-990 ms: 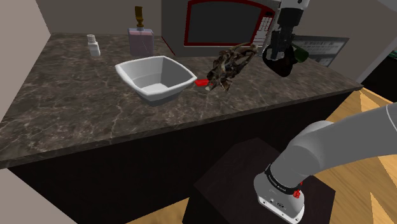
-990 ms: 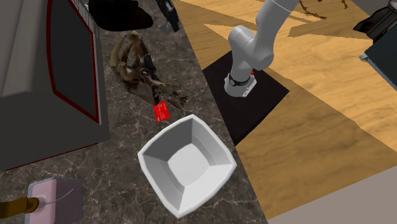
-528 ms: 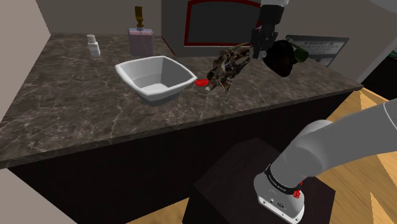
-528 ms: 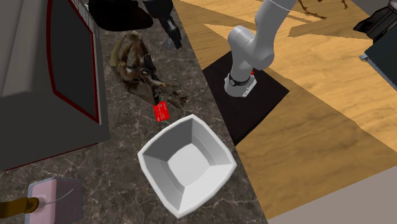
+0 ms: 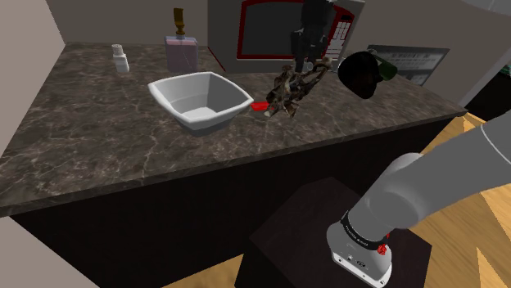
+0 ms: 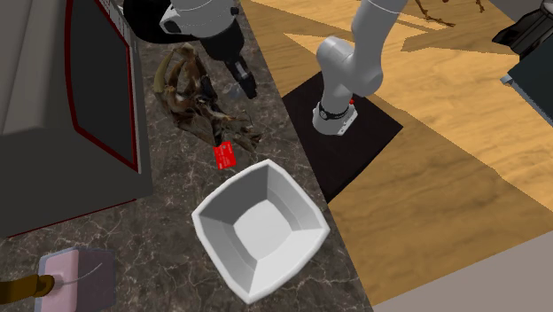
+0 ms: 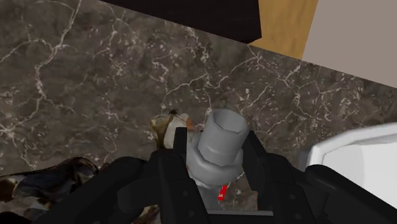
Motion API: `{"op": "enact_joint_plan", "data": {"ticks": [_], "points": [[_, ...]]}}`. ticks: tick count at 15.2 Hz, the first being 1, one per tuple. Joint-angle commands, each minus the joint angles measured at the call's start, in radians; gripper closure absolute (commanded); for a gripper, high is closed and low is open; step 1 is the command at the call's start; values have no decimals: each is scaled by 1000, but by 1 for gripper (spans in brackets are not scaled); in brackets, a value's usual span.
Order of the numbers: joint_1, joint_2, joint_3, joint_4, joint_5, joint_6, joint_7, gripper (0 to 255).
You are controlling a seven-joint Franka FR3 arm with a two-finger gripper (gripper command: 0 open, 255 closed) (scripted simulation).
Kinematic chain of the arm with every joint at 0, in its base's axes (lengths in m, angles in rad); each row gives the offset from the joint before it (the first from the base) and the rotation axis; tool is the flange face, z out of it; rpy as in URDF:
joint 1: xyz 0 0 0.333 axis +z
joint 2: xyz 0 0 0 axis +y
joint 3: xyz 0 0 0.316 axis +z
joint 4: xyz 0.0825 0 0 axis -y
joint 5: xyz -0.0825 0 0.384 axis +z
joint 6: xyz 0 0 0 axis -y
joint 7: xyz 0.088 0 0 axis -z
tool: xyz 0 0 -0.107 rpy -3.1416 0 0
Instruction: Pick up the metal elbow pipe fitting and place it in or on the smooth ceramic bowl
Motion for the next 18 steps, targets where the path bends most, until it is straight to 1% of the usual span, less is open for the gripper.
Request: {"op": "enact_joint_plan", "data": {"ticks": [1, 6, 10, 14, 18], "points": [[19, 40, 32, 35, 23, 11, 51, 255], [60, 143, 97, 134, 61, 30, 157, 255], [95, 242, 144, 239, 78, 37, 240, 255], [132, 358, 186, 372, 84, 34, 323, 255], [176, 495, 222, 543, 76, 13, 407, 255]]}}
